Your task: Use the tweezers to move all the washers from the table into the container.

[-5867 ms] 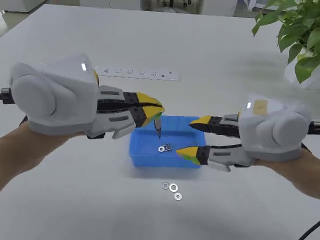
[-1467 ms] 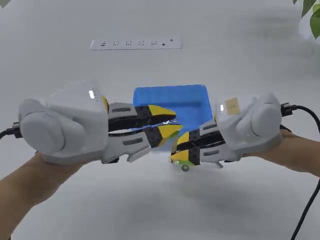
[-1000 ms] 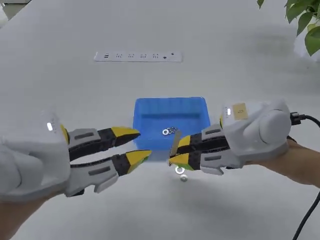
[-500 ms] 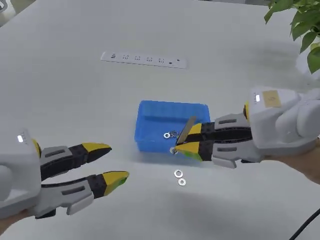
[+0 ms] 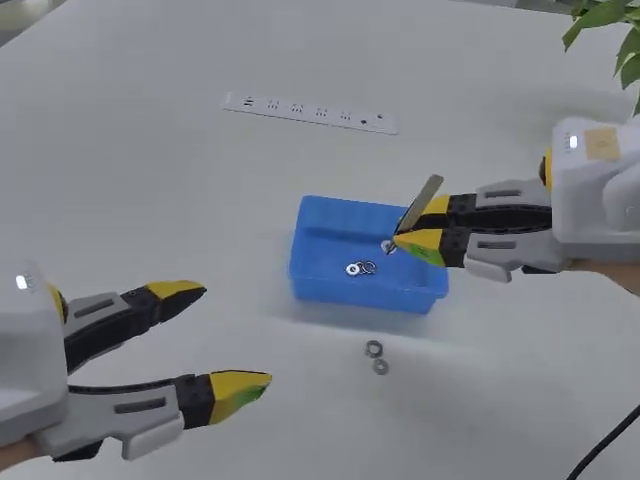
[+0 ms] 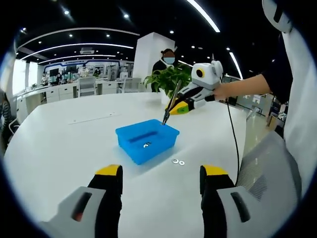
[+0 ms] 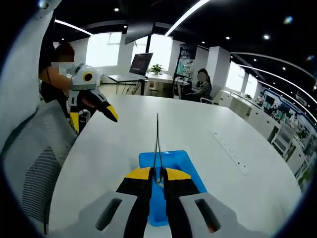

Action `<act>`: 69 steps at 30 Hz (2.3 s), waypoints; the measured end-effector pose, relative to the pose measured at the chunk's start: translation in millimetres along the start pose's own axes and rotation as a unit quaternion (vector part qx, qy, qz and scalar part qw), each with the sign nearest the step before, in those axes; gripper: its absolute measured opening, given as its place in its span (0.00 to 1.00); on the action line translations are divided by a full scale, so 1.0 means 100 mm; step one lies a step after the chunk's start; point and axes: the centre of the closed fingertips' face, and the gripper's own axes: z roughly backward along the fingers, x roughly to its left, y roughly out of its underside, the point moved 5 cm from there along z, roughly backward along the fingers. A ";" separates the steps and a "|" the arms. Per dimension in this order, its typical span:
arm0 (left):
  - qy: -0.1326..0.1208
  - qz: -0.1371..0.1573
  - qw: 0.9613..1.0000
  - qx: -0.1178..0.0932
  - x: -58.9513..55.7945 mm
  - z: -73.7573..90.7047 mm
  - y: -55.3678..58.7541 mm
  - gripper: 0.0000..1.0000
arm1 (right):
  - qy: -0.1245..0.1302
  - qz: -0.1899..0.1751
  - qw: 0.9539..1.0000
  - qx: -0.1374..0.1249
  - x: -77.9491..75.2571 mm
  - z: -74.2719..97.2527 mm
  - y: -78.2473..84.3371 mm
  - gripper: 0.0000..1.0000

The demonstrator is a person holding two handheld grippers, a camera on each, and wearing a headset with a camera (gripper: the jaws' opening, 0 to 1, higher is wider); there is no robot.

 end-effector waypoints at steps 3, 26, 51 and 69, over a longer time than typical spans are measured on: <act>0.002 0.007 1.000 0.000 -0.01 0.00 0.00 0.75 | -0.001 -0.006 1.000 0.011 -0.06 -0.09 0.10 0.10; 0.005 0.027 0.999 0.025 -0.16 -0.11 0.06 0.99 | -0.016 -0.056 0.997 0.042 -0.19 -0.51 0.53 0.10; 0.017 0.029 0.999 0.033 -0.23 -0.09 0.05 0.99 | -0.018 -0.059 0.997 0.050 -0.11 -0.48 0.51 0.10; 0.048 -0.011 0.999 -0.002 0.13 -0.64 -0.39 0.90 | -0.020 -0.007 0.999 0.036 -0.02 -0.34 0.21 0.09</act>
